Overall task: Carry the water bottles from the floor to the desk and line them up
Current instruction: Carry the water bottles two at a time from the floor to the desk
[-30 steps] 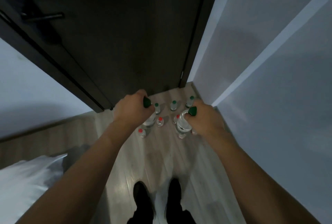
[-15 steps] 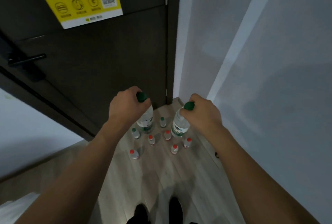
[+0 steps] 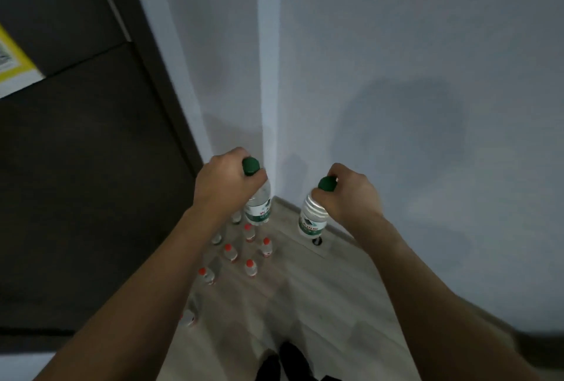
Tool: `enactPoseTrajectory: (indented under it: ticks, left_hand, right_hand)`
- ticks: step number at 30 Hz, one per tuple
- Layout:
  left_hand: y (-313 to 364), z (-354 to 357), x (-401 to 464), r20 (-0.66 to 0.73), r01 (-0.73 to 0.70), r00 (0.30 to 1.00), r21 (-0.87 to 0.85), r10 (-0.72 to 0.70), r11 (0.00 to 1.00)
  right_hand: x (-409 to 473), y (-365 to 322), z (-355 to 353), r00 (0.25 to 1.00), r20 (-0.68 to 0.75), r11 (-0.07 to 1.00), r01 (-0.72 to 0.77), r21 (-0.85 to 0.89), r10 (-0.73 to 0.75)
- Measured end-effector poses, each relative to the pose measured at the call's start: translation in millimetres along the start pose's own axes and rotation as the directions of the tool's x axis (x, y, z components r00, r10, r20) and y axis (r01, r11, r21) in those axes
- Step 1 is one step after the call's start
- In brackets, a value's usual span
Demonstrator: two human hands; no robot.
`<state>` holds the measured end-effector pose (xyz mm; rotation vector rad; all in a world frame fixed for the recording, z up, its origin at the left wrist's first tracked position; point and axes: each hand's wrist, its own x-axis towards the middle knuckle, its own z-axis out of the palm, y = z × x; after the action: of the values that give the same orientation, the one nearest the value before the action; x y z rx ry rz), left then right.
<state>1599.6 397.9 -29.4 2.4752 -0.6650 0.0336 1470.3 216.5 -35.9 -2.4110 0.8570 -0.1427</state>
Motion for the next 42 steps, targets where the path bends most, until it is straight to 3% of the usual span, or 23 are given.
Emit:
enactPoseTrajectory:
  ticks: [5, 12, 18, 27, 42]
  left_hand:
    - [54, 26, 8, 0.095, -0.164, 0.981, -0.034, 0.167, 0.986]
    - [145, 75, -21, 0.245, -0.376, 0.884, -0.136, 0.399, 0.916]
    - [225, 110, -76, 0.283, -0.543, 0.758, -0.225, 0.588, 0.809]
    - [339, 160, -197, 0.353, -0.685, 0.578, -0.28, 0.736, 0.673]
    - [482, 201, -408, 0.371, -0.781, 0.178, -0.51, 0.912, 0.36]
  right_hand:
    - [-35, 47, -32, 0.971, -0.142, 0.982, -0.189, 0.028, 0.191]
    - [-110, 117, -76, 0.847, -0.333, 0.909, -0.405, 0.1, 0.414]
    - [-186, 176, -110, 0.711, -0.447, 0.83, -0.534, 0.159, 0.543]
    - [-322, 259, -156, 0.538, -0.511, 0.714, -0.657, 0.244, 0.67]
    - [-540, 354, -191, 0.202, -0.623, 0.527, -0.752, 0.396, 0.756]
